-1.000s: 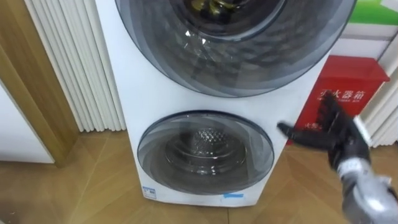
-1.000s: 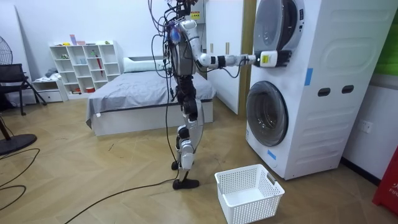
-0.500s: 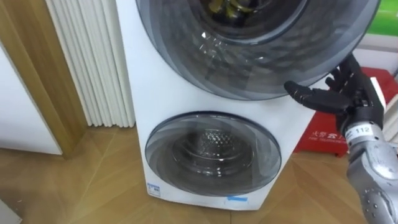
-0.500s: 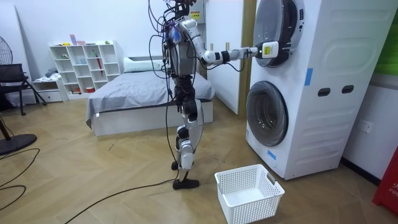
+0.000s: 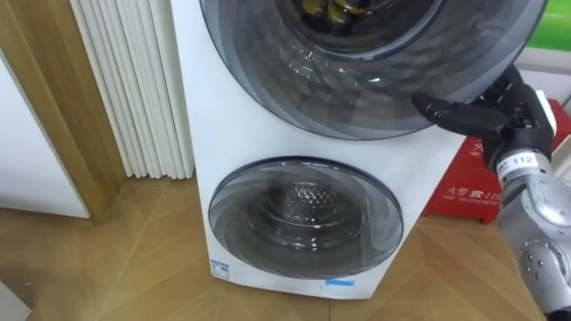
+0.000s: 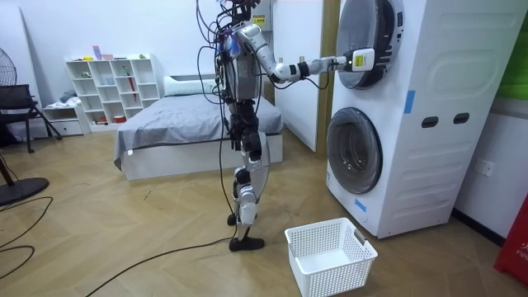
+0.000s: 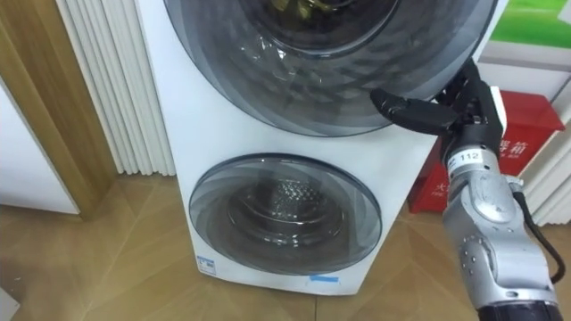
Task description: Pick clothes from washing machine
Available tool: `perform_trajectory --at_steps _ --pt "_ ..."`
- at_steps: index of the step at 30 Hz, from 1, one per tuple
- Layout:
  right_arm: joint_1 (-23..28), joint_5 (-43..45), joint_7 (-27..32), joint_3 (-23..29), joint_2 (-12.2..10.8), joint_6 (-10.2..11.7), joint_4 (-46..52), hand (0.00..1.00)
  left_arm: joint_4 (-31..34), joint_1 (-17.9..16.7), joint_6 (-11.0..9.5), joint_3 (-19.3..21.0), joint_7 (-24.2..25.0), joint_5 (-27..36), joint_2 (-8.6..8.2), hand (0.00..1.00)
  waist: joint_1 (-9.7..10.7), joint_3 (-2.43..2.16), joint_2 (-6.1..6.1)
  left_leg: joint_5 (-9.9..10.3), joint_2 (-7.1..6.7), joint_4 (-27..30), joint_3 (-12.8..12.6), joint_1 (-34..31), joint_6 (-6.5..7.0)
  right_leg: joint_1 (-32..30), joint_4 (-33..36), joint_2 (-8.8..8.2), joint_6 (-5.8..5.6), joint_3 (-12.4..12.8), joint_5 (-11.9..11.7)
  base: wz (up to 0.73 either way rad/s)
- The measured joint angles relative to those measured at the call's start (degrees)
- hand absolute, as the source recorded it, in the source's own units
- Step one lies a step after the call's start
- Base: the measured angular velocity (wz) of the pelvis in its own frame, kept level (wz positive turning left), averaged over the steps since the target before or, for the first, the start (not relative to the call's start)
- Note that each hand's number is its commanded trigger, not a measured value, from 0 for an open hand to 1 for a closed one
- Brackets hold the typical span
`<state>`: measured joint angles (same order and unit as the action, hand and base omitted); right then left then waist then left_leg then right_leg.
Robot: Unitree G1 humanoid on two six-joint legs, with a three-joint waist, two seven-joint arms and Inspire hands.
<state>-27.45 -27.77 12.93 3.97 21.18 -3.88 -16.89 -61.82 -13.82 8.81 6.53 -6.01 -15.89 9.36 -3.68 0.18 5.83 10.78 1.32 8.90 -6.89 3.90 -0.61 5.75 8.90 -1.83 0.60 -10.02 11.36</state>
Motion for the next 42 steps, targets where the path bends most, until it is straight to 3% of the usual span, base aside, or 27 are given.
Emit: perform_trajectory --at_steps 11,20,22,24,29,33,35,42 --pt "-0.27 -1.3 0.77 -0.48 1.37 -0.02 -0.56 0.0 1.08 0.55 -0.12 0.01 -0.06 -0.16 0.44 0.0 -1.43 0.11 1.24 -0.01 0.15 -0.16 0.09 -0.09 0.0 -0.78 0.75 0.14 0.01 0.47 -0.01 -0.05" --pt "-0.25 1.43 0.81 -2.27 1.36 -0.06 1.15 0.0 0.97 0.44 -0.1 -0.19 0.12 0.05 0.82 0.0 -1.41 0.11 1.06 0.0 0.31 -0.13 -0.24 0.02 0.0 -1.25 0.73 0.38 0.05 1.83 -0.03 -0.08" --pt "0.04 3.33 0.89 -2.97 1.37 -1.29 3.76 0.0 0.94 0.58 -0.17 -0.3 0.39 0.09 0.88 0.0 -1.3 0.04 0.71 -0.01 0.38 -0.16 -0.27 -0.21 0.0 -1.88 0.77 0.39 0.19 2.07 -0.12 -0.27" --pt "1.99 3.82 1.16 -4.01 1.36 -2.63 8.48 0.0 0.93 0.74 -0.41 -0.29 0.41 0.08 1.3 0.0 -1.28 -0.11 0.34 -0.01 0.49 -0.17 -0.3 -0.09 0.0 -2.08 0.78 0.46 0.23 2.1 -0.14 -0.22" --pt "8.67 3.81 1.09 -5.58 1.25 -2.31 17.4 0.0 1.03 1.68 -0.67 -3.54 -0.21 0.69 2.34 0.0 -1.03 -0.14 0.02 0.01 1.07 -0.23 -0.76 1.0 -0.01 -1.58 0.91 1.07 0.47 3.02 -0.31 -0.17" --pt "12.41 4.93 0.13 -7.42 0.83 -0.17 21.65 0.0 1.09 2.14 -2.3 -5.75 -1.32 0.7 2.4 0.0 -0.83 -0.01 -0.44 0.01 1.26 -0.37 -0.79 1.61 -0.01 -1.3 0.81 1.28 0.48 3.95 -0.32 -0.18" --pt "15.72 5.48 -1.14 -8.25 0.37 2.0 22.83 0.0 1.08 2.32 -3.09 -6.41 -1.45 0.91 2.4 0.0 0.2 -0.01 -0.53 0.01 1.26 -0.35 -0.99 1.84 -0.01 -0.81 0.75 1.24 0.48 3.76 -0.32 0.1" --pt "23.11 5.69 -6.85 -9.6 -1.8 2.35 24.72 0.0 1.05 1.72 -4.24 -7.46 -2.45 3.45 2.49 0.0 0.47 0.03 -1.07 0.0 2.12 -0.65 -0.21 3.79 -0.02 -1.07 3.94 1.91 0.5 3.41 -0.34 -0.03"
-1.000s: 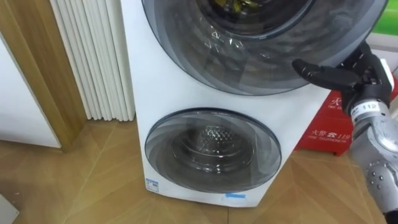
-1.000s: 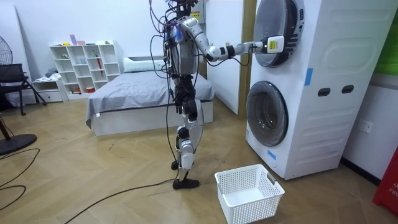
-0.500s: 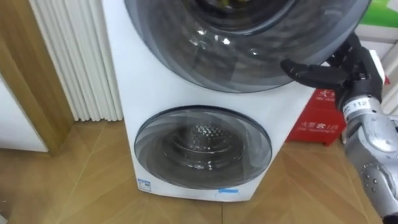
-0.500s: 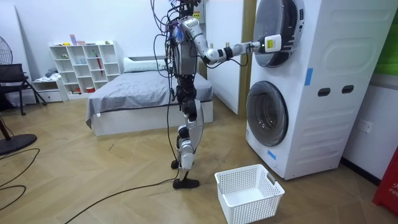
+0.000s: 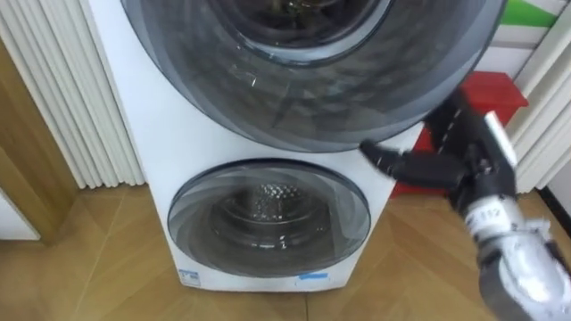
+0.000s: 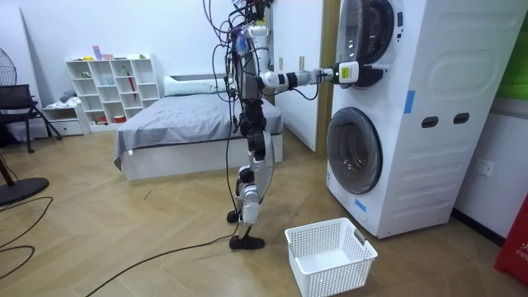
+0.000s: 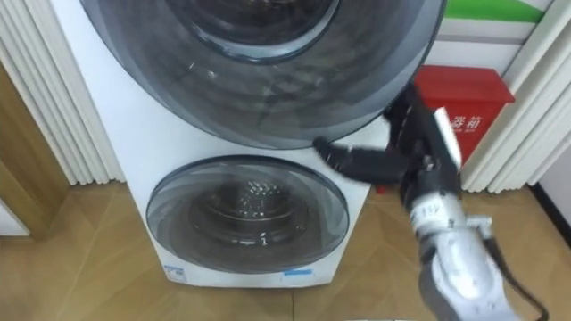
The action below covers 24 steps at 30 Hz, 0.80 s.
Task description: Pick clothes from washing machine
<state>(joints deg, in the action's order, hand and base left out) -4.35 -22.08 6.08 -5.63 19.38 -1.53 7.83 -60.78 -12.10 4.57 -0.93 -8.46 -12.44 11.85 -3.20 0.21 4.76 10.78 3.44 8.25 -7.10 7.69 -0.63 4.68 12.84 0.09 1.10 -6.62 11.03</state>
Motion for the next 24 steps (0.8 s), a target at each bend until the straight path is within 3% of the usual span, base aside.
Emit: perform_trajectory --at_steps 3,4,5,6,7,8,9,12,18,24 --pt "0.79 1.91 -0.22 0.19 -0.75 0.18 0.01 0.0 -1.1 0.0 -0.96 -0.13 0.18 1.77 -0.01 0.0 0.48 -0.29 -0.44 0.0 0.48 0.02 1.17 0.84 0.0 0.15 1.65 0.12 0.0 -0.12 0.0 0.06" --pt "0.93 2.2 -0.38 0.19 -0.89 0.36 0.02 0.0 -1.15 0.0 -0.9 -0.48 0.18 1.85 -0.07 0.0 0.89 -0.22 -0.79 -0.06 1.22 -0.17 1.81 1.37 0.01 -0.53 3.54 0.54 0.02 -0.44 0.02 -0.17" --pt "1.34 2.93 -1.22 0.09 -1.49 0.42 0.05 0.0 -1.18 0.02 -1.13 -0.5 0.24 1.64 -0.43 0.0 1.28 0.19 -3.35 0.01 3.93 -1.18 6.54 2.58 -0.2 -5.07 8.7 3.3 1.16 -0.57 0.82 -0.57" --pt "1.58 4.41 -2.43 -0.68 -2.9 0.41 1.41 0.0 -1.14 -0.74 -1.42 1.2 0.19 1.62 -0.03 0.0 1.31 -0.36 -3.95 0.35 5.83 -0.86 7.19 1.68 -0.97 -8.6 -0.25 6.45 2.98 2.32 -1.16 -0.71" --pt "1.66 4.84 -2.7 -1.27 -3.39 0.41 2.8 0.0 -1.23 -1.28 -1.6 2.15 0.17 1.54 0.36 0.0 1.34 -0.68 -2.66 0.81 5.75 -0.19 5.73 0.8 -2.11 -10.11 -4.95 6.08 3.23 1.8 -5.61 -0.65" --pt "2.11 4.87 -3.24 -1.92 -3.1 1.39 4.31 0.0 -2.68 -1.44 -1.54 2.97 0.08 1.5 0.38 0.0 2.44 -0.05 -2.55 3.81 6.17 0.37 3.53 1.41 -5.53 -11.6 -4.83 5.26 4.86 -0.68 -11.07 -0.08" --pt "3.82 4.75 -2.91 -1.82 -3.54 1.56 4.02 0.0 -2.88 -1.05 -1.22 2.36 0.16 1.67 0.13 0.0 3.23 -0.24 -3.05 4.34 7.09 0.41 1.79 2.23 -5.75 -10.92 -3.76 5.81 4.92 -2.42 -11.02 0.13" --pt "4.4 4.17 -4.8 -1.57 -3.46 1.37 4.26 0.0 -1.6 -0.46 -1.88 -0.08 0.18 2.55 -0.06 0.0 3.43 -0.28 -2.81 3.94 6.2 -0.65 -1.45 2.34 -5.19 -9.79 -4.24 5.88 4.67 -2.18 -10.84 0.23" --pt "4.48 4.36 -6.84 -0.67 -3.6 0.41 4.52 0.0 -1.99 0.55 -1.58 -1.18 0.22 5.56 -0.2 0.0 2.9 -0.24 -2.8 4.7 4.17 -0.42 -1.6 1.61 -3.3 -9.84 -4.06 4.89 3.33 -0.7 -10.18 0.05" --pt "4.46 4.31 -7.6 0.09 -3.6 0.45 9.39 0.0 -3.3 0.35 -3.46 -2.78 0.28 6.58 -0.08 0.0 2.93 -0.2 -2.97 4.65 3.61 0.31 -1.31 1.63 -3.06 -9.92 -2.85 4.27 2.95 -0.75 -9.95 0.01"
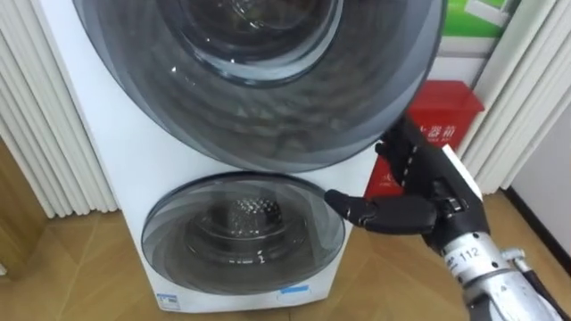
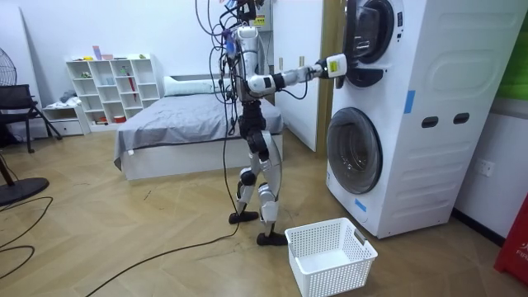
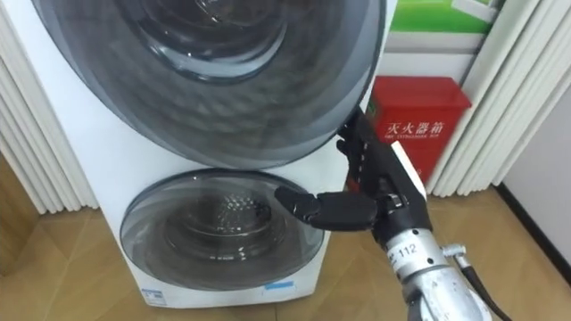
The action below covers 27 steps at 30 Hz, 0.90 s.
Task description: Pick clothes from washing machine
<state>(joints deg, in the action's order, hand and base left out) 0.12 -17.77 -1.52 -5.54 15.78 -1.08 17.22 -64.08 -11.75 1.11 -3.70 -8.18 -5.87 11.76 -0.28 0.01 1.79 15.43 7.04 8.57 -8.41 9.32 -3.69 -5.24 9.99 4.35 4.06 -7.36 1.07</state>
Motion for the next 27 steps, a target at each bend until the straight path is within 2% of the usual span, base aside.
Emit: perform_trajectory --at_steps 9,12,18,22,24,27 --pt "-0.31 -4.73 -0.02 1.06 0.34 -0.1 8.72 0.0 -1.23 -0.02 -2.04 -0.14 -0.18 0.28 -0.19 0.0 0.15 -0.09 -0.34 0.02 0.01 0.02 0.53 -0.17 0.07 -0.34 0.8 -0.19 0.34 -0.66 0.39 0.02" --pt "-2.66 -5.86 -0.08 1.35 0.3 1.28 11.22 0.0 -1.31 0.01 -2.61 -0.53 -0.19 0.69 -0.18 0.0 0.1 -0.13 -0.43 0.02 0.02 0.01 0.52 -0.19 0.07 -0.34 0.75 -0.19 0.32 -0.67 0.42 0.0" --pt "-4.33 -7.0 -2.42 1.21 0.3 2.31 13.45 0.0 -1.25 0.88 -2.86 -0.96 -0.18 0.65 -0.13 0.0 -0.02 -0.16 -0.55 0.02 0.03 -0.12 0.45 -0.27 0.08 -0.35 0.67 -0.18 0.14 -0.65 0.6 0.0" --pt "-4.6 -6.35 -3.2 1.12 0.35 2.55 16.02 0.0 -1.29 1.04 -3.04 -0.84 -0.02 0.62 -0.03 0.0 -0.36 -0.27 -0.74 0.02 0.05 -0.19 0.42 -0.22 0.07 -0.35 0.7 -0.14 0.16 -0.65 0.62 0.0" --pt "-5.0 -4.99 -4.13 -0.11 0.36 4.01 16.29 0.0 -1.25 1.49 -3.11 -0.84 0.21 0.54 0.04 0.0 -0.8 -0.33 -0.65 0.02 0.03 -0.19 0.3 -0.22 0.08 -0.51 0.76 -0.11 0.18 -0.5 0.6 -0.04" --pt "-6.45 -3.81 -5.46 -0.49 0.41 4.24 16.58 0.0 -1.27 2.69 -3.12 -0.84 0.95 0.64 0.3 0.0 -0.95 -0.46 -0.44 0.0 0.05 -0.14 0.1 -0.36 0.08 -0.77 0.91 -0.11 0.19 -0.33 0.6 -0.03"
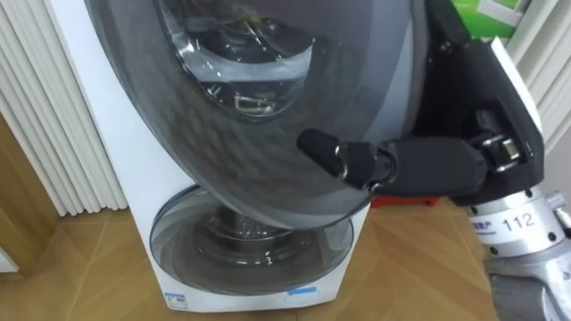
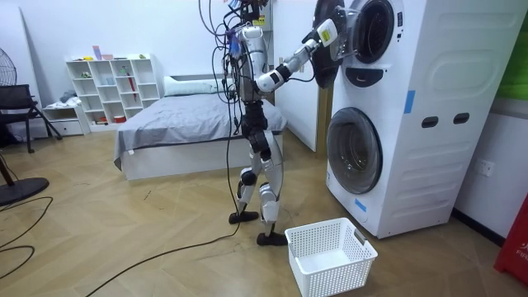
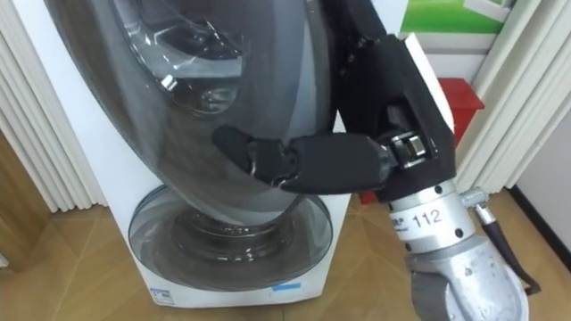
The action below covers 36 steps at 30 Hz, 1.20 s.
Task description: Pick clothes from washing machine
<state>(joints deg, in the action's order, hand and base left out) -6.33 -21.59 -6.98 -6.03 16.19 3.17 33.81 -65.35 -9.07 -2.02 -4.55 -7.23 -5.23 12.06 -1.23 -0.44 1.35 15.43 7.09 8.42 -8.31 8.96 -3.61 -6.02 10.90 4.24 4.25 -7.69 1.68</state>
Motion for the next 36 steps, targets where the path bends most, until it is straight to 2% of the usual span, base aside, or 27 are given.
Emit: perform_trajectory --at_steps 5,8,12,14,18,20,22,24,27,30,33,36 --pt "-1.68 0.01 -2.29 -2.3 -0.27 0.41 0.99 0.0 0.39 2.08 -0.58 -0.07 1.44 0.0 0.31 0.0 -0.46 -0.19 0.32 -0.02 0.03 0.26 0.13 -0.27 -0.04 -0.05 -0.14 -0.04 0.1 -0.13 -0.06 0.0" --pt "-1.68 -0.65 -2.55 -3.82 -0.41 0.85 1.08 0.0 1.22 2.11 -0.99 -0.1 1.79 0.04 0.52 0.0 -0.53 -0.27 0.63 -0.14 0.01 0.41 0.07 -0.15 -0.03 -0.03 0.03 -0.17 0.26 -0.27 -0.17 0.0" --pt "-1.68 -0.65 -2.44 -4.88 -1.59 0.85 1.0 0.0 0.76 2.49 -1.84 -0.1 1.71 0.13 1.02 0.0 -1.75 0.13 1.67 -0.62 -0.01 0.37 0.1 -0.02 -0.24 -0.02 0.17 -0.52 0.59 -0.5 -0.2 -0.02" --pt "-1.68 -0.7 -2.4 -4.94 -2.32 0.93 0.99 0.0 0.56 2.5 -2.23 -0.09 1.54 0.32 1.23 0.0 -2.53 0.42 2.23 -0.83 0.05 0.37 0.22 -0.16 -0.45 -0.08 0.04 -0.63 0.07 -1.19 0.13 0.0" --pt "-1.68 -0.63 -2.38 -5.7 -3.03 1.43 0.59 0.0 -0.77 2.31 -2.28 -0.16 1.28 1.16 1.48 0.0 -3.52 0.41 2.84 -1.04 0.13 0.3 1.24 -0.6 -0.74 -0.09 -0.05 -0.77 0.13 -2.31 0.11 0.11" --pt "-1.68 -0.59 -2.68 -7.02 -3.07 2.61 0.62 0.0 -1.06 1.7 -2.2 -0.15 1.31 0.59 1.99 0.0 -3.96 0.35 2.9 -1.18 0.06 0.33 2.63 -1.16 -0.79 -0.1 -0.06 -1.04 0.29 -3.27 0.13 0.24" --pt "-1.68 -0.63 -3.04 -8.62 -3.39 3.76 0.62 0.0 -1.02 1.08 -2.03 -0.14 1.57 0.55 2.44 0.0 -4.86 0.33 2.91 -1.43 0.06 0.34 3.43 -1.34 -1.07 -0.1 -0.04 -1.07 0.62 -3.49 0.17 0.14" --pt "-2.02 -0.79 -4.33 -10.63 -4.15 4.42 0.61 0.0 -1.04 0.64 -1.67 -0.06 1.86 0.55 2.66 0.0 -6.81 0.29 2.85 -1.64 0.17 0.33 4.03 -1.42 -1.3 -0.08 0.04 -1.03 1.02 -3.9 0.21 0.09" --pt "-4.64 -0.79 -7.0 -13.95 -4.25 4.29 -0.63 0.0 -1.02 0.29 -1.05 -0.07 2.76 0.57 2.63 0.0 -8.24 0.33 2.75 -1.96 0.17 0.33 5.35 -1.83 -1.45 0.09 -0.07 -1.3 1.26 -5.01 0.26 0.19" --pt "-6.68 -0.92 -10.1 -17.63 -4.24 3.74 -2.02 0.0 -1.03 0.41 -0.88 -0.07 3.32 0.56 2.53 0.0 -10.04 0.0 3.29 -2.05 0.15 0.31 6.55 -2.44 -1.44 0.08 -0.2 -1.26 1.16 -5.1 0.51 0.23" --pt "-7.6 -1.43 -13.83 -19.95 -4.18 3.07 -3.05 0.0 -1.05 0.32 -0.82 -0.06 4.0 0.58 2.44 0.0 -11.87 -0.01 3.31 -2.02 0.06 0.22 6.96 -2.54 -1.38 0.21 -0.19 -1.19 0.98 -5.52 0.66 0.12" --pt "-7.82 -1.8 -15.46 -20.05 -4.12 3.03 -4.33 0.0 -0.94 0.3 -0.82 0.26 4.17 0.58 2.47 0.0 -12.08 0.11 3.53 -2.02 -0.09 0.18 7.85 -2.56 -1.14 0.57 -0.1 -1.46 0.97 -6.26 0.85 0.16"
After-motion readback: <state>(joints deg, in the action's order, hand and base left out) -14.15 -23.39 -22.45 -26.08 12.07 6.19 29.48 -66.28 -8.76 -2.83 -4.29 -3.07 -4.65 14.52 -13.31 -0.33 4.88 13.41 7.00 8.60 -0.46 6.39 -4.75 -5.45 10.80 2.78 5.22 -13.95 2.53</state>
